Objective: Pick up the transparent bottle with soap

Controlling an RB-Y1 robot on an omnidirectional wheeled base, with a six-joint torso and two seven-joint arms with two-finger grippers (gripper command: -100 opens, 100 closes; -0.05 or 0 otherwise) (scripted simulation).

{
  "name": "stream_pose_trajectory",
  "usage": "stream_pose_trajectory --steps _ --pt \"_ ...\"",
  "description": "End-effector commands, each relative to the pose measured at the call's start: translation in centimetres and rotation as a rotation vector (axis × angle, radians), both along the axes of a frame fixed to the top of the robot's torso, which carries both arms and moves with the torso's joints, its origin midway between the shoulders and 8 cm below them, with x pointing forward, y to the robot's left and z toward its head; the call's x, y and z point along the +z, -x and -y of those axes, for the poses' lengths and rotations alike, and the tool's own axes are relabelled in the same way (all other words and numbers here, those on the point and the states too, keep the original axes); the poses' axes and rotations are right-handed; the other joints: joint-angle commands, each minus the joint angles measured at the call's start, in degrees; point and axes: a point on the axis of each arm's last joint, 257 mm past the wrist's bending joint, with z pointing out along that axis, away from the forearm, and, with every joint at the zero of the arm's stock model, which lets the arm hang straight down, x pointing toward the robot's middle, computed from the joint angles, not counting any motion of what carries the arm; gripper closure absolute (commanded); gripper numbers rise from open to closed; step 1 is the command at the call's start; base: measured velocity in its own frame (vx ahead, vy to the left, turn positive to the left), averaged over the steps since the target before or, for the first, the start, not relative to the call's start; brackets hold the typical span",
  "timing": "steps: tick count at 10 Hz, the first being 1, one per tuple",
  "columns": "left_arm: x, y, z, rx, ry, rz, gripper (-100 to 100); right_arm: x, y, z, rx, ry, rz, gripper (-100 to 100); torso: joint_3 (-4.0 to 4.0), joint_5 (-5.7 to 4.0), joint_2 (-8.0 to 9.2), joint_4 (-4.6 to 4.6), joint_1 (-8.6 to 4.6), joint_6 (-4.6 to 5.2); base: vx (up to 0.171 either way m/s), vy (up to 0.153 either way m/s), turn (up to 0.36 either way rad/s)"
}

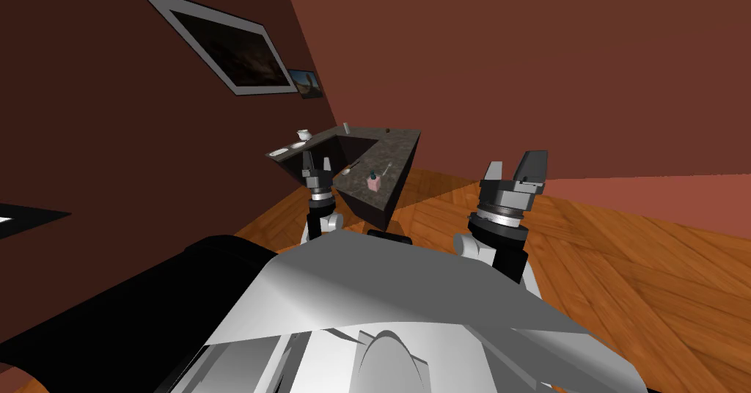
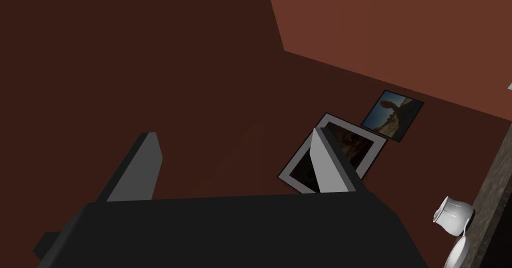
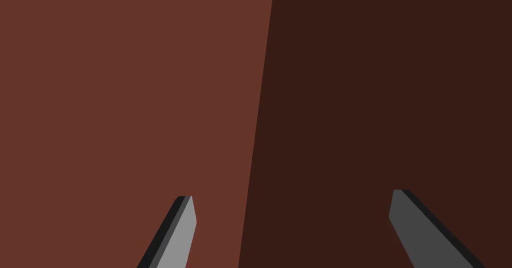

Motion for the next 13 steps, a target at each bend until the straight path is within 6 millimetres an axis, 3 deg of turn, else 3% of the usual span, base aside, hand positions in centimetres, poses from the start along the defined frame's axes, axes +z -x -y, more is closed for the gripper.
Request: stream_pose_trajectory --steps 1,6,13 --pt "-0.1 -0.3 0.3 -0.015 -0.021 -0.015 -100 0.0 0.0 0.0 0.000 0.000 0.000 0 0.00 0.00 0.00 0.00 0.00 0.00 -0.003 -0.004 -0.018" --pt "-1.5 -2.3 0.5 -0.055 -0.058 -0.107 -100 0.0 0.0 0.0 0.000 0.000 0.000 0 0.01 -0.01 0.02 0.00 -0.05 0.01 -0.008 -0.013 -0.039" --pt "-4.4 -5.4 -0.8 -0.069 -0.016 -0.261 -100 0.0 0.0 0.0 0.000 0.000 0.000 0 0.02 -0.02 0.04 0.01 -0.09 0.01 -0.011 -0.023 -0.057"
